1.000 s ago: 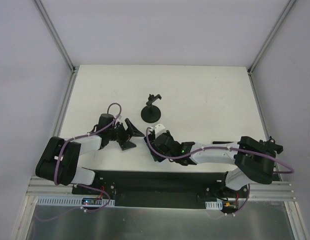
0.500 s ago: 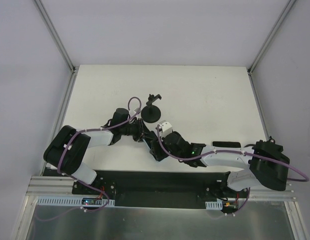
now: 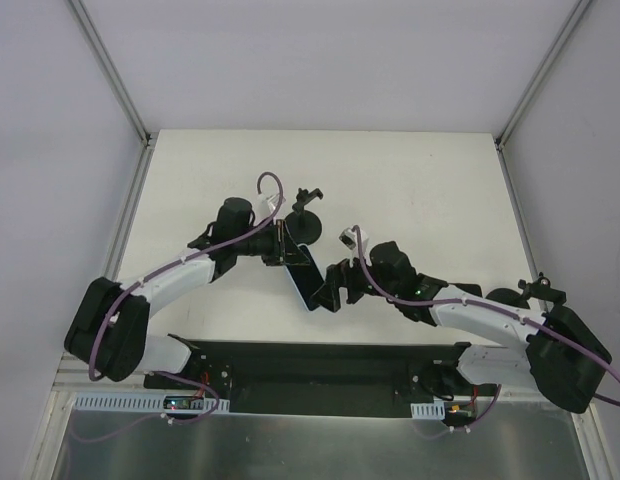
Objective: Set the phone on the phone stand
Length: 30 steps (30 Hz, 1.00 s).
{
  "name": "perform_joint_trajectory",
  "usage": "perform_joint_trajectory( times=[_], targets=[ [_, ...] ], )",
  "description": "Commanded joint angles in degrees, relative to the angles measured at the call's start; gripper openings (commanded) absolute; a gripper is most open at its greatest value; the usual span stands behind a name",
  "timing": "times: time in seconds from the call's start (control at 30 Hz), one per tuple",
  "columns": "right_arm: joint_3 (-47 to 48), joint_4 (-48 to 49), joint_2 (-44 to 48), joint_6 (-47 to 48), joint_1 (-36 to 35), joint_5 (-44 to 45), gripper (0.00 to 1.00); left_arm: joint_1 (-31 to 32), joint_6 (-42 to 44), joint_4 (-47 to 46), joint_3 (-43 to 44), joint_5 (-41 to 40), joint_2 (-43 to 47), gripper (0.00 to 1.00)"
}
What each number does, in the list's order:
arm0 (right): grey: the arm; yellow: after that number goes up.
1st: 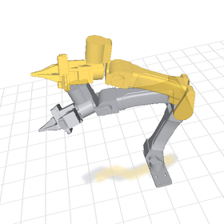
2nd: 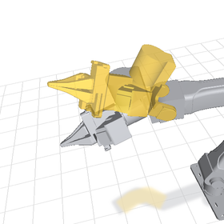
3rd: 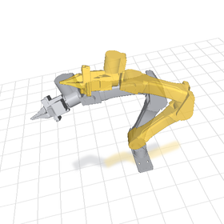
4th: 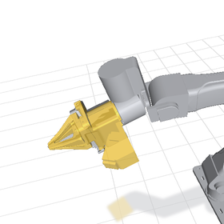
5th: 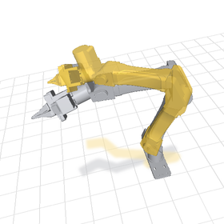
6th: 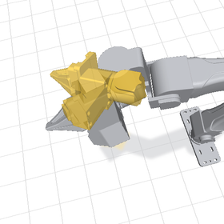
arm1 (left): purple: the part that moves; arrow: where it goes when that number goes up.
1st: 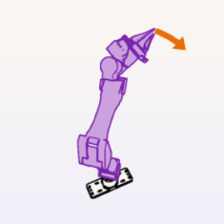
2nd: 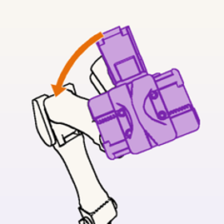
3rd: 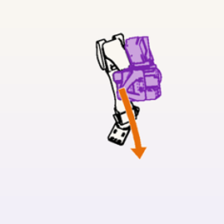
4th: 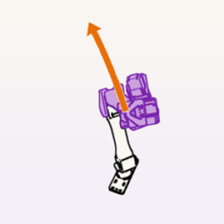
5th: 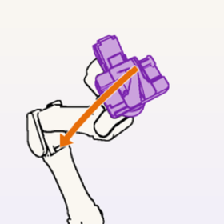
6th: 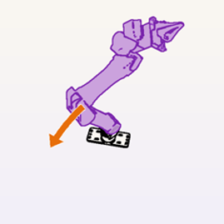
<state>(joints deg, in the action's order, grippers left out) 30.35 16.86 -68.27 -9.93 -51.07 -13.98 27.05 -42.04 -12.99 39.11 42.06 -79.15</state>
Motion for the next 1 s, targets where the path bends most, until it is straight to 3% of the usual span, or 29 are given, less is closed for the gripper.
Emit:
perform_joint_trajectory(
  times=[0.0, 0.17, 0.27, 0.3, 0.4, 0.47, 0.5, 0.57, 0.63, 0.67, 0.77, 0.83, 0.9, 0.97],
  targets=[
    [-0.9, -1.0, 3.7, 1.0, 2.6, -14.9, 0.98, 1.3, 8.9, 1.9, 4.1, 7.0, 7.7, 0.0],
    [-2.1, 7.0, 4.3, -3.1, 2.8, -24.7, 0.93, 7.3, 11.5, 1.7, 8.2, 12.5, 10.3, 0.0],
    [-2.8, 15.3, 2.6, -6.2, 2.7, -30.4, 0.78, 10.3, 13.6, 1.6, 10.2, 14.3, 11.6, 0.0],
    [-3.7, 17.5, 2.1, -6.8, 2.8, -31.0, 0.63, 11.0, 14.7, 1.4, 10.5, 14.5, 12.0, 0.0],
    [-7.0, 27.2, 2.6, -9.9, 2.7, -31.2, 0.3, 12.9, 16.0, 1.0, 11.7, 15.9, 12.9, 0.0],
    [-9.2, 35.0, 3.9, -11.8, 2.7, -30.8, 0.24, 13.1, 16.3, 0.4, 11.8, 16.5, 13.6, 0.0],
    [-11.0, 36.6, 4.4, -12.1, 2.7, -30.6, 0.13, 13.1, 16.4, 0.3, 11.7, 16.3, 13.8, 0.0],
    [-12.2, 39.6, 5.4, -12.8, 2.6, -30.0, 0.01, 13.1, 15.5, -1.2, 11.1, 15.9, 14.6, 0.0],
    [-12.8, 39.7, 6.1, -12.7, 2.5, -29.3, 0.01, 13.2, 14.4, -1.9, 11.1, 15.8, 14.6, 0.05],
    [-13.0, 39.7, 7.0, -12.7, 2.4, -28.7, 0.01, 13.1, 12.9, -1.6, 11.7, 15.5, 14.3, 0.4],
    [-14.7, 40.0, 9.9, -12.3, 2.5, -26.0, 0.01, 13.0, 9.6, -2.8, 12.9, 19.0, 12.5, 0.69],
    [-15.1, 40.0, 11.3, -12.0, 2.5, -25.7, 0.01, 13.0, 7.3, -5.1, 13.1, 21.6, 11.0, 0.67],
    [-15.1, 39.9, 12.9, -12.5, 2.5, -25.8, 0.01, 13.0, 5.3, -6.8, 13.1, 23.2, 10.3, 0.51],
    [-14.8, 39.8, 13.5, -12.7, 2.6, -26.4, 0.01, 13.0, 4.6, -7.5, 12.7, 22.4, 10.4, 0.45]
  ],
)
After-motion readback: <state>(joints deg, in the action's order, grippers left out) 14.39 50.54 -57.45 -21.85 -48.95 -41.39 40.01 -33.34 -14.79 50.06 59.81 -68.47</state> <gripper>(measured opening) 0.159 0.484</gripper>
